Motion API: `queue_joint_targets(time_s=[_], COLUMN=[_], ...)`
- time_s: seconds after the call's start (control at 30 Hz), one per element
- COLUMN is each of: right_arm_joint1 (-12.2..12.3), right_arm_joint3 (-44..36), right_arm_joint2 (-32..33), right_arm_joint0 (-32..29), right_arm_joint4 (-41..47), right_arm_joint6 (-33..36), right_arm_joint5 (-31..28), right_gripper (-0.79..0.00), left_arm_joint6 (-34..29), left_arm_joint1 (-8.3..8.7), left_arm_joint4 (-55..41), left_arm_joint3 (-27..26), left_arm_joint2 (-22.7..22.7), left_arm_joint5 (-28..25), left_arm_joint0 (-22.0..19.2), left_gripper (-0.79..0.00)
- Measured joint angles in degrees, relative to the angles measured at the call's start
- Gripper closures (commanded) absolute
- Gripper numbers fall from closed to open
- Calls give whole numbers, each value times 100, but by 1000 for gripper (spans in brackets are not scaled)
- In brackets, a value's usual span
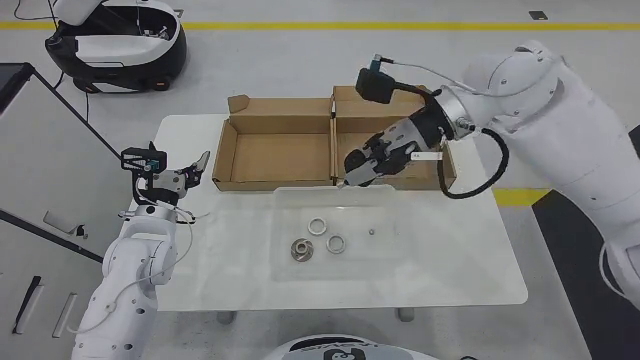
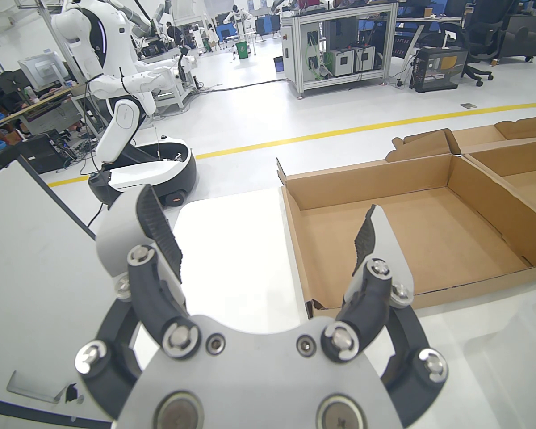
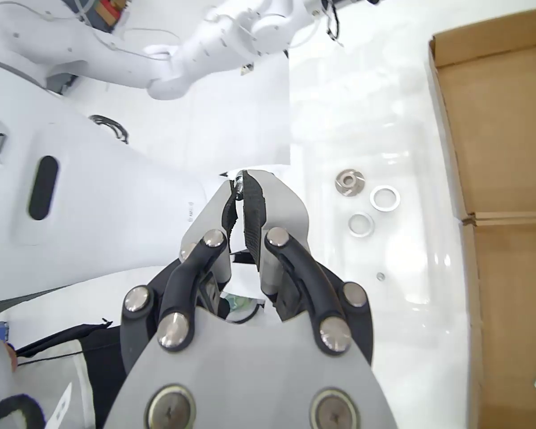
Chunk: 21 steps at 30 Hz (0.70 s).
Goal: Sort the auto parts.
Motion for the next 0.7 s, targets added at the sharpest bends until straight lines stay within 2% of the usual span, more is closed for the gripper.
queue_joint_targets(time_s=[0.37, 0.5, 0.7], right_arm_joint1=[5, -93, -343], right_arm_joint3=[-276, -358, -506], right_arm_joint2=[675, 1154, 1824], right_arm_joint0=[-309, -580, -974], right_arm_joint4=[1927, 2614, 3138], right_arm_joint6=[33, 230, 546], right_arm_joint5=[32, 229, 544], right_gripper=[0, 0, 0], left_arm_joint6=[0, 0, 0], left_arm_joint1=[0, 0, 0], left_arm_joint4=[0, 0, 0], left_arm_joint3=[0, 0, 0], left_arm_joint2=[0, 0, 0], left_arm_joint5=[0, 0, 0], left_arm_joint0=[0, 0, 0], left_gripper=[-785, -785, -785])
